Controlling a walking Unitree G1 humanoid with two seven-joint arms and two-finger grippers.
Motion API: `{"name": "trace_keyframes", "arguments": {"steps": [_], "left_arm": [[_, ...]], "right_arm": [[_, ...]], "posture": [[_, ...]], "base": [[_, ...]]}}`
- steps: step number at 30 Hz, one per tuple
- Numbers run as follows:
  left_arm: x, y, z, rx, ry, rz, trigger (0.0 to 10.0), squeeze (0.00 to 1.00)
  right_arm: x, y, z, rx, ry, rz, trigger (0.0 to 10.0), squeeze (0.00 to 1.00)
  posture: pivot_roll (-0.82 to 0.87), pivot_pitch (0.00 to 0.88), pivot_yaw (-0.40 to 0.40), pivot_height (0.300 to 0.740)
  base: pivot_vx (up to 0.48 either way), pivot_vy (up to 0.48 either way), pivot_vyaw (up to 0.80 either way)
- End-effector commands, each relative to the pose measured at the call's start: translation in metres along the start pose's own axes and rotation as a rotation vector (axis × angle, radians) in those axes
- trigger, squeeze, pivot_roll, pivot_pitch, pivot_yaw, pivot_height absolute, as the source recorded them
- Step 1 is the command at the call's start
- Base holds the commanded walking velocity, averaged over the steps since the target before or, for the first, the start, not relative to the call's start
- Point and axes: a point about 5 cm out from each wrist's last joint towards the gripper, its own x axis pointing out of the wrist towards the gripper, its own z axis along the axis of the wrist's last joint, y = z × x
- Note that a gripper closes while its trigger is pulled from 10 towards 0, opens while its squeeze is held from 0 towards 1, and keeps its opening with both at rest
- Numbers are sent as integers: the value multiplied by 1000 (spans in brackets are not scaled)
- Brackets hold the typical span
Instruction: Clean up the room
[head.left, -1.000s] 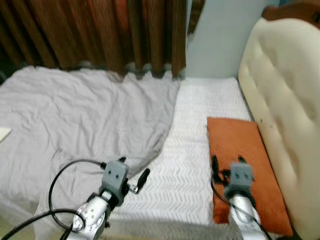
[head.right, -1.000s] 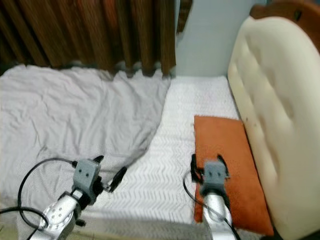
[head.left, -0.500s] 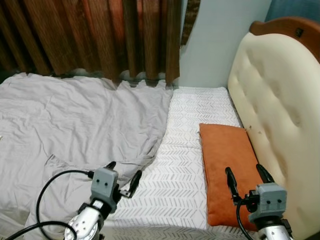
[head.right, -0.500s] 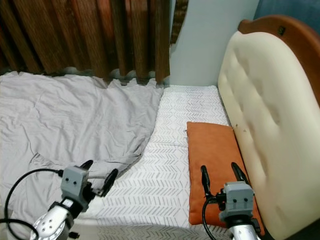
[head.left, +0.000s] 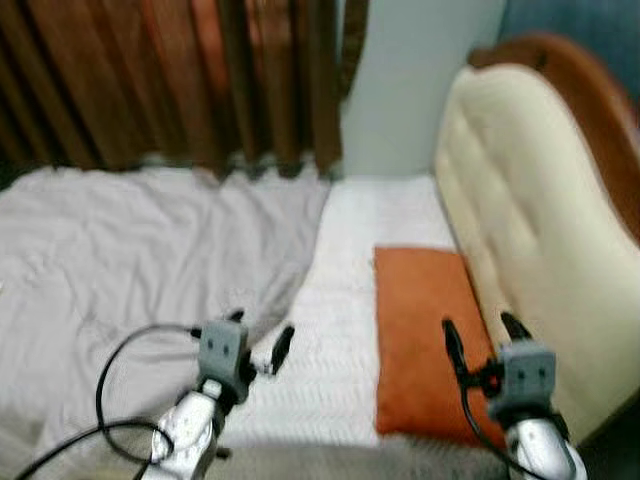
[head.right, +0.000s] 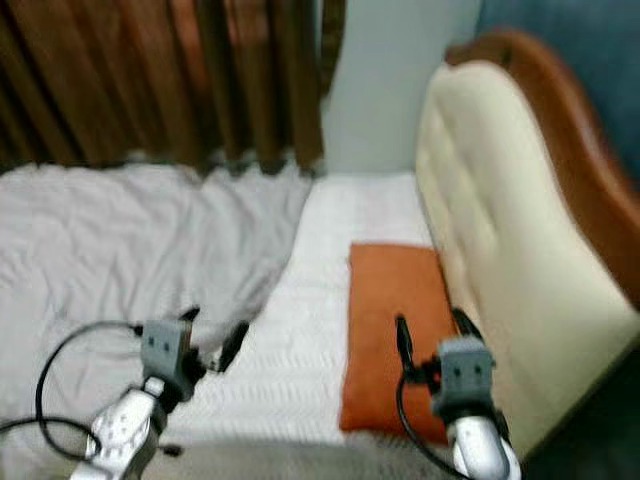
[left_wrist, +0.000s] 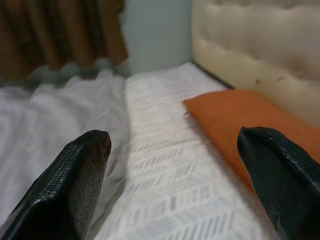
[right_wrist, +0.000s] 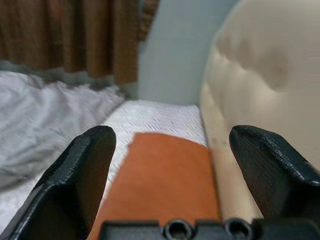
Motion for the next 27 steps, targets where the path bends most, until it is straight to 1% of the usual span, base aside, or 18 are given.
{"name": "trace_keyframes", "arguments": {"steps": [1,4,12,13,17,19,23,27], "left_arm": [[0,6,-7,10,38,14,10000,0],[3,9,-10,39,64,21,10000,0],[9,12,-8,38,58,23,10000,0],[12,13,-7,43,54,23,10000,0],[14,13,-5,39,46,24,10000,0],[15,13,-5,37,45,24,10000,0],[16,12,-8,33,53,28,10000,0],[16,16,-11,44,69,48,10000,0]], "right_arm": [[1,4,-2,6,19,16,10000,0],[3,5,-2,3,21,20,10000,0],[6,4,-3,8,29,25,10000,0],[8,5,-3,20,36,27,10000,0],[9,3,-3,22,39,19,10000,0],[9,3,-2,17,32,18,10000,0],[10,5,0,15,24,29,10000,0],[11,7,0,12,24,35,10000,0]], "posture": [[-99,0,41,740],[-104,0,43,740],[-109,0,48,740],[-112,0,49,740],[-115,0,49,740],[-117,0,50,740],[-117,0,48,740],[-120,0,47,740]], "base": [[0,0,0],[0,0,0],[0,0,0],[0,0,0],[0,0,-800],[0,0,-469],[0,0,0],[0,0,0]]}}
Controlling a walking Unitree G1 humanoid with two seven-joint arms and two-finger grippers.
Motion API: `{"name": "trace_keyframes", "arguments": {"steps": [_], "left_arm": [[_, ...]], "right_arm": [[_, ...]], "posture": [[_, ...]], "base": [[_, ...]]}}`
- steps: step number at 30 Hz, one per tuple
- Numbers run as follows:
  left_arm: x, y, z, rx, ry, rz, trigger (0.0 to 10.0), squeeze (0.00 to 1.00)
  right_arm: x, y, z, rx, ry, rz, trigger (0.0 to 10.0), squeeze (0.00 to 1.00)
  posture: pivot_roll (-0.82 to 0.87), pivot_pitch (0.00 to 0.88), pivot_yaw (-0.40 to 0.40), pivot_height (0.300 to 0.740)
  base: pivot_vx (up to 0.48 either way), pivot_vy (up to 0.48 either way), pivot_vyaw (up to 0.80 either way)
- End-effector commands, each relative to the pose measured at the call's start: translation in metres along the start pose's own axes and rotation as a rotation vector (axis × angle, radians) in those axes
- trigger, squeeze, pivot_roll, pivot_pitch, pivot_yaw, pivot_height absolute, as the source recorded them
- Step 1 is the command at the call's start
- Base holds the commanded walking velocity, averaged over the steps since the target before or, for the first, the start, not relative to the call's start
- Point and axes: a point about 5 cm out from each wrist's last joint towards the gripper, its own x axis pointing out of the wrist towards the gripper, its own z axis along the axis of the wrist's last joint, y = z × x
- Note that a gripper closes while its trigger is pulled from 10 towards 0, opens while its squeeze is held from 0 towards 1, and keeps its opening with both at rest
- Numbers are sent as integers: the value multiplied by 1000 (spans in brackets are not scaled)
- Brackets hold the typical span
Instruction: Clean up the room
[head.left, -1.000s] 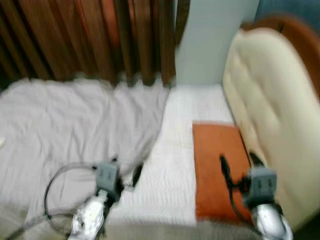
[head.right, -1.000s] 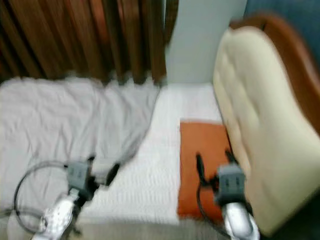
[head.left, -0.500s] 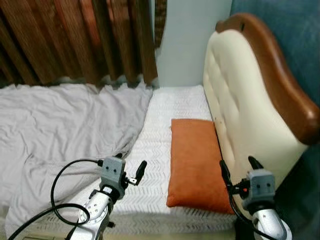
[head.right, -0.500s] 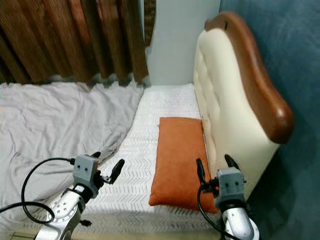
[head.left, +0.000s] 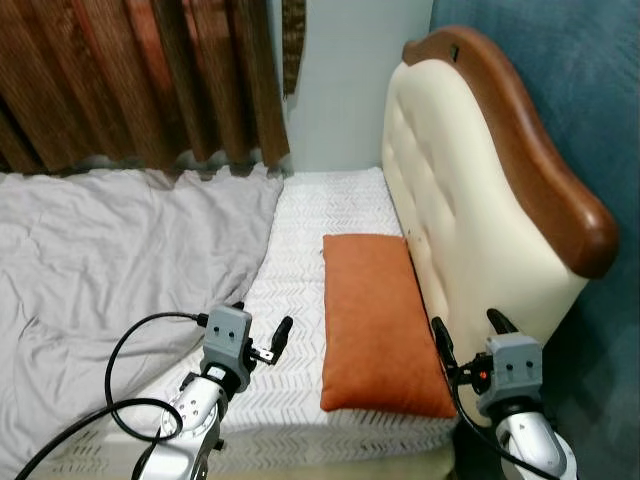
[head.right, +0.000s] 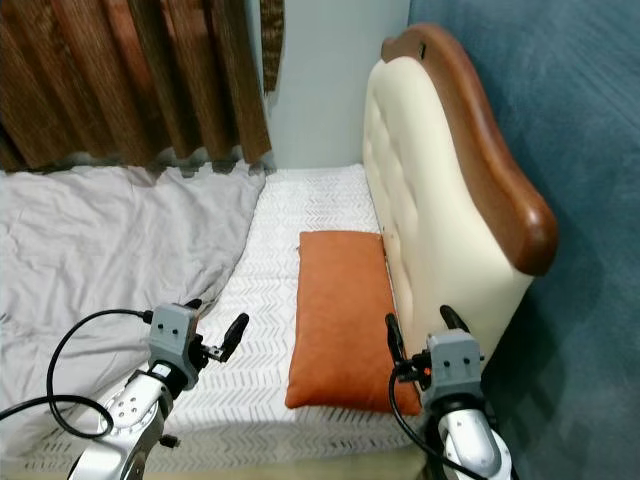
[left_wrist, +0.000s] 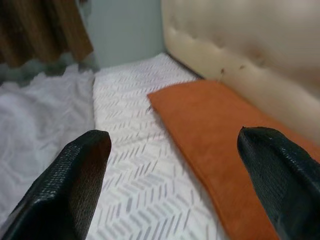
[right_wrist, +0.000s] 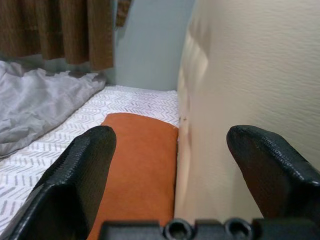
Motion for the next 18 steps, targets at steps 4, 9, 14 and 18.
{"name": "trace_keyframes", "arguments": {"steps": [4,9,14,18], "left_arm": [[2,7,-1,19,10,24,10000,0],[3,7,-1,17,8,21,10000,0],[5,8,0,28,4,16,10000,0],[6,10,2,40,-2,19,10000,0]], "right_arm": [[3,1,0,-6,6,14,10000,0],[3,4,-2,14,16,28,10000,0],[3,6,-3,23,20,34,10000,0],[4,6,-5,25,24,35,10000,0]], "posture": [[-121,0,46,740],[-120,0,48,740],[-118,0,50,740],[-114,0,51,740]], "base": [[0,0,0],[0,0,0],[0,0,0],[0,0,0]]}}
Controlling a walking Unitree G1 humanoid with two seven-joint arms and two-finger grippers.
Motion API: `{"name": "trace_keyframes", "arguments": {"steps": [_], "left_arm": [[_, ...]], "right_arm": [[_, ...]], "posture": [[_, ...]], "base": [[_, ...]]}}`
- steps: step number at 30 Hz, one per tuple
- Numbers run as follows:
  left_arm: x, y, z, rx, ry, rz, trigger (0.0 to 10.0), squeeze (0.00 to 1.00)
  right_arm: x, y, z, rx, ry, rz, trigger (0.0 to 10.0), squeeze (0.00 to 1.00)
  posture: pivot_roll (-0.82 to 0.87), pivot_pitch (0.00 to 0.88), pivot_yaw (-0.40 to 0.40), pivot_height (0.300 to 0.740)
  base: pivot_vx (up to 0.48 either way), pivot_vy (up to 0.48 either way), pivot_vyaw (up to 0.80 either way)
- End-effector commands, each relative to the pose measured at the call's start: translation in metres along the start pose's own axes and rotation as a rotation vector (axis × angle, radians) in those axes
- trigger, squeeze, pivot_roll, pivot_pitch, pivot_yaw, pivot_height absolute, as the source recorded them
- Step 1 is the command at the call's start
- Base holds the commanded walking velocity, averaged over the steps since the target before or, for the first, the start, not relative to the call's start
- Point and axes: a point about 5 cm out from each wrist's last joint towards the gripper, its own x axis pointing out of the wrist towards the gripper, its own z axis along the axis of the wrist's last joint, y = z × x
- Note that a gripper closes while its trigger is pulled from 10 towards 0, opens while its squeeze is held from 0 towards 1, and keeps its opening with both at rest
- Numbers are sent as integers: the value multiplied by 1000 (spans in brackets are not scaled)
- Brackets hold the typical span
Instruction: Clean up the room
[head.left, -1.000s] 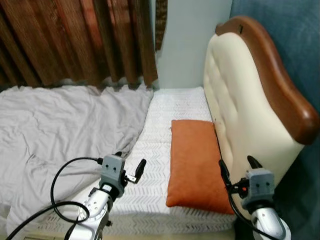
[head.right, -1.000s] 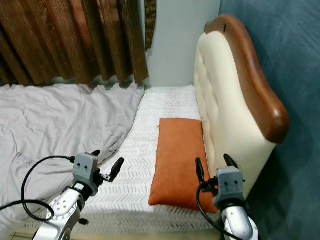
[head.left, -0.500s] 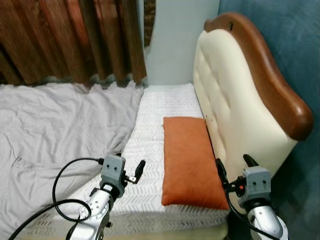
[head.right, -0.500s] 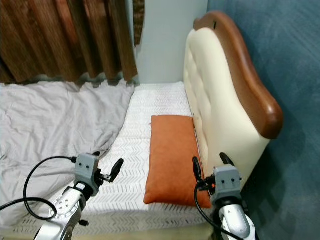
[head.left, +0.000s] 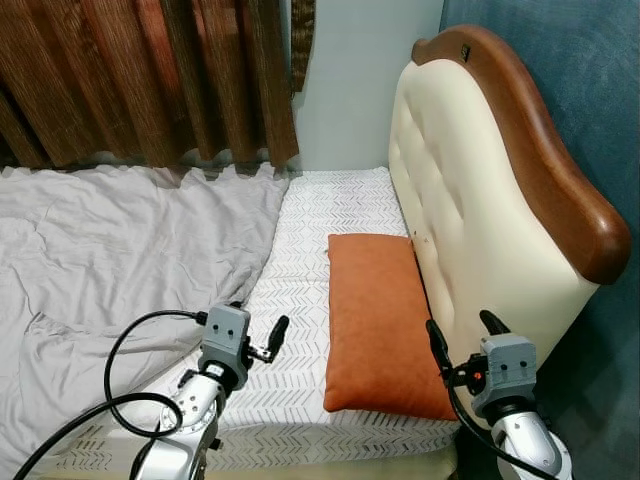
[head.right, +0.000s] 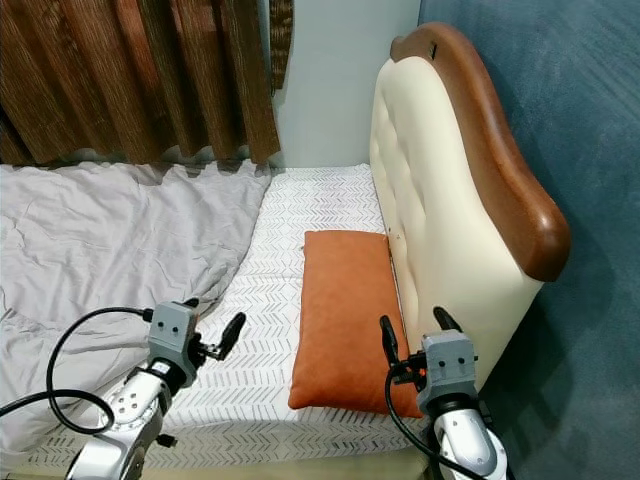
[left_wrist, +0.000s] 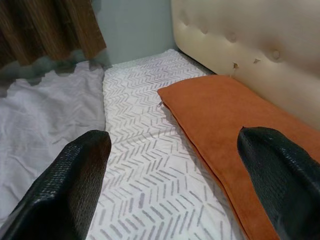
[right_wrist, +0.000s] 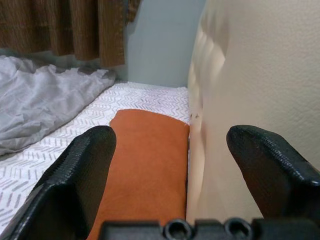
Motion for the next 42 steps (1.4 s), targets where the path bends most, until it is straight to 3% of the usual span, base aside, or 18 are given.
{"name": "trace_keyframes", "arguments": {"steps": [1,31,42], "left_arm": [[2,4,2,11,-4,8,10000,0],[-2,3,-1,-58,-12,-5,10000,0],[-1,1,-1,-92,-13,-11,10000,0]], "right_arm": [[4,2,0,12,5,6,10000,0],[1,3,-6,31,30,25,10000,0],[2,1,-8,42,39,24,10000,0]], "posture": [[-114,0,51,740],[-113,0,46,740],[-109,0,42,740]], "base": [[0,0,0],[0,0,0],[0,480,0]]}}
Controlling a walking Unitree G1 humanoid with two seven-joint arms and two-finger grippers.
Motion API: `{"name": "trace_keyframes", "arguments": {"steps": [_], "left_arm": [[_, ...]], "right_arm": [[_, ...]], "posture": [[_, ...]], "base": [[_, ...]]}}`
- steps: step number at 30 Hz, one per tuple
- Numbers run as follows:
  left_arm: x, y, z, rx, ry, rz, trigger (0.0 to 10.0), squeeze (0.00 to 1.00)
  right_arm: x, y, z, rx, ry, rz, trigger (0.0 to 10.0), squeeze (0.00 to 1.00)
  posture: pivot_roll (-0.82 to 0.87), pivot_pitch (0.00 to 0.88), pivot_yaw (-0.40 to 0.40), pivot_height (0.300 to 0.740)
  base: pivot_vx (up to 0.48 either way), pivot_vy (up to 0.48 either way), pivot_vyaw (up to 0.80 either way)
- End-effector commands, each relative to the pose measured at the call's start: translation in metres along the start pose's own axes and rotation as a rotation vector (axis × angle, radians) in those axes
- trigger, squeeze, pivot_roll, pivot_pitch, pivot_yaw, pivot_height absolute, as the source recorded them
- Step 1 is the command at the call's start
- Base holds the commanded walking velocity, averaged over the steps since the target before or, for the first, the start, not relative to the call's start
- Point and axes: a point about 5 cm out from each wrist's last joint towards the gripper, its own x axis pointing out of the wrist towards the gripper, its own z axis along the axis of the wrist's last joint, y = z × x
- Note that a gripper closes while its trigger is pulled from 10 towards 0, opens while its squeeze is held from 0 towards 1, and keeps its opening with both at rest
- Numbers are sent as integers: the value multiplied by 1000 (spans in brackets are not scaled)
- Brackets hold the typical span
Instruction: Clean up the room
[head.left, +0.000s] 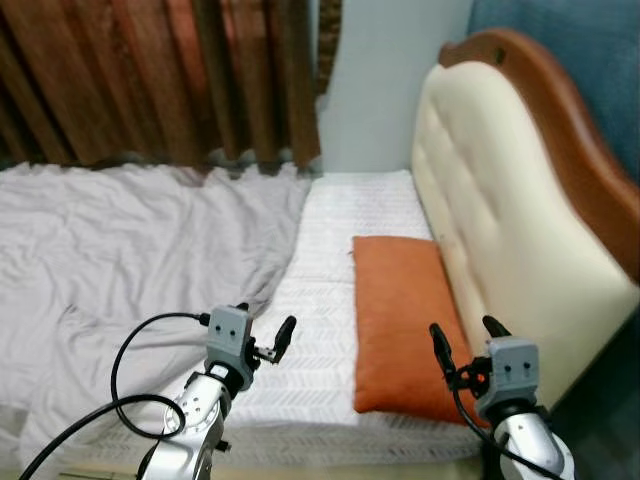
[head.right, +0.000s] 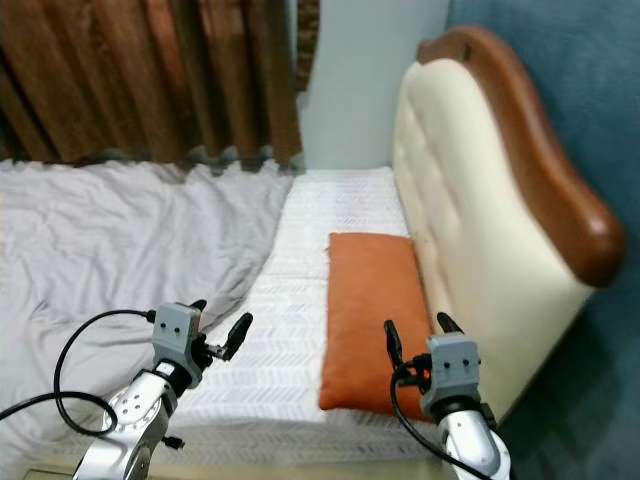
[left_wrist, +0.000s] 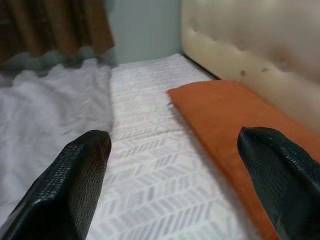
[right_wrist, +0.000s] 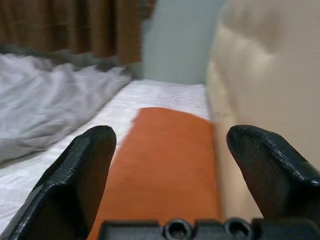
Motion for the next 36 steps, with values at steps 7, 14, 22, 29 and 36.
{"name": "trace_keyframes", "arguments": {"steps": [7,14,22,29,36], "left_arm": [[1,7,3,-11,-5,17,10000,0],[2,7,4,-15,-5,14,10000,0],[5,8,7,-32,-15,18,10000,0],[6,9,8,-25,-19,27,10000,0],[6,10,8,-23,-15,33,10000,0]], "right_arm": [[1,0,-2,15,14,4,10000,0],[2,0,-3,18,17,-2,10000,0],[3,0,-3,22,14,-2,10000,0],[4,0,-2,26,13,-3,10000,0],[4,0,-3,26,13,0,10000,0]], "posture": [[-112,0,44,740],[-116,0,46,740],[-116,0,49,740],[-118,0,47,740],[-116,0,48,740]], "base": [[0,480,0],[0,480,0],[0,480,0],[0,480,0],[0,480,0]]}}
